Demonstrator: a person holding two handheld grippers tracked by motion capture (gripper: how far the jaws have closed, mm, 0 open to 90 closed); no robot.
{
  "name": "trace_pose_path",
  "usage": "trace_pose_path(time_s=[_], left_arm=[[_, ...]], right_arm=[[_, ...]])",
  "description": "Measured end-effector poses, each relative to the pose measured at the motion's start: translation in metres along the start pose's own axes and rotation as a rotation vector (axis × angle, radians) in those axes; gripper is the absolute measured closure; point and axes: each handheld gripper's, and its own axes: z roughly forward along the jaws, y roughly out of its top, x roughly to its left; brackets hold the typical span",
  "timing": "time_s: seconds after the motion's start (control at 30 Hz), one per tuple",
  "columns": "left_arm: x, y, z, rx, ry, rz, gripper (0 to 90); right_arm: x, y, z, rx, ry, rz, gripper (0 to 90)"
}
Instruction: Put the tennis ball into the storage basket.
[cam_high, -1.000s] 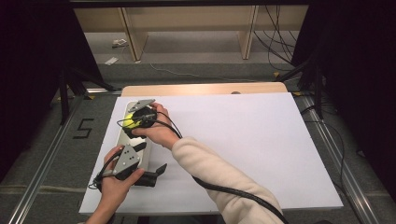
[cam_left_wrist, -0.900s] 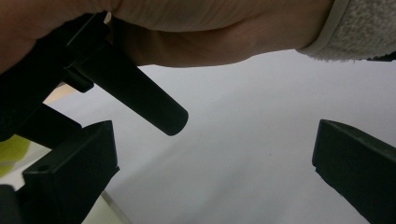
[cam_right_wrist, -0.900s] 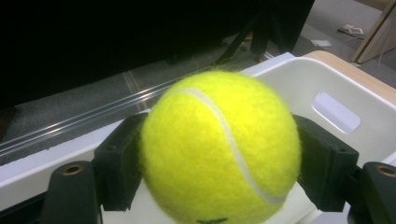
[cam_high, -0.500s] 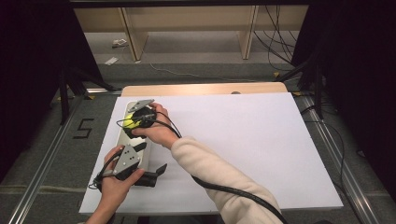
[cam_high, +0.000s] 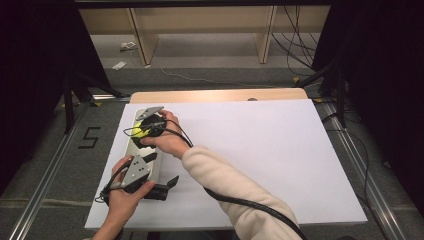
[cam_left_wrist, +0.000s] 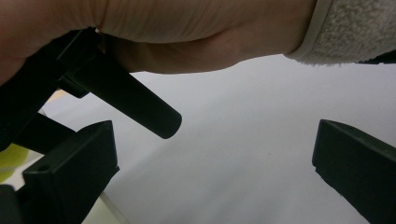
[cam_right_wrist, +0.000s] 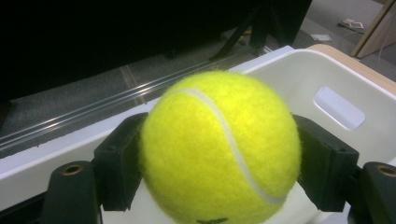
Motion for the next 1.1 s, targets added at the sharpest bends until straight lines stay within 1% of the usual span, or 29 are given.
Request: trace_pose_path(time_s=[0.13, 0.27, 0.53, 0.8, 1.1], left_arm=[[0.000, 0.000, 0.000, 0.000, -0.001, 0.002, 0.0], [0.000, 0.000, 0.000, 0.001, -0.001, 0.003, 0.0], [0.000, 0.000, 0.000, 0.001, -0.002, 0.004, 0.0], [0.000, 0.000, 0.000, 0.001, -0.001, 0.001, 0.0], [0.000, 0.000, 0.000, 0.001, -0.003, -0.002, 0.0]], right_arm=[[0.001, 0.000, 0.002, 0.010, 0.001, 0.002, 26.5], [0.001, 0.000, 0.003, 0.011, 0.006, -0.008, 26.4], [0.002, -0.002, 0.006, 0.017, 0.003, 0.004, 26.3], [0.004, -0.002, 0.009, 0.024, 0.008, -0.001, 26.3], [0.004, -0.003, 0.011, 0.034, 0.010, 0.008, 26.1]])
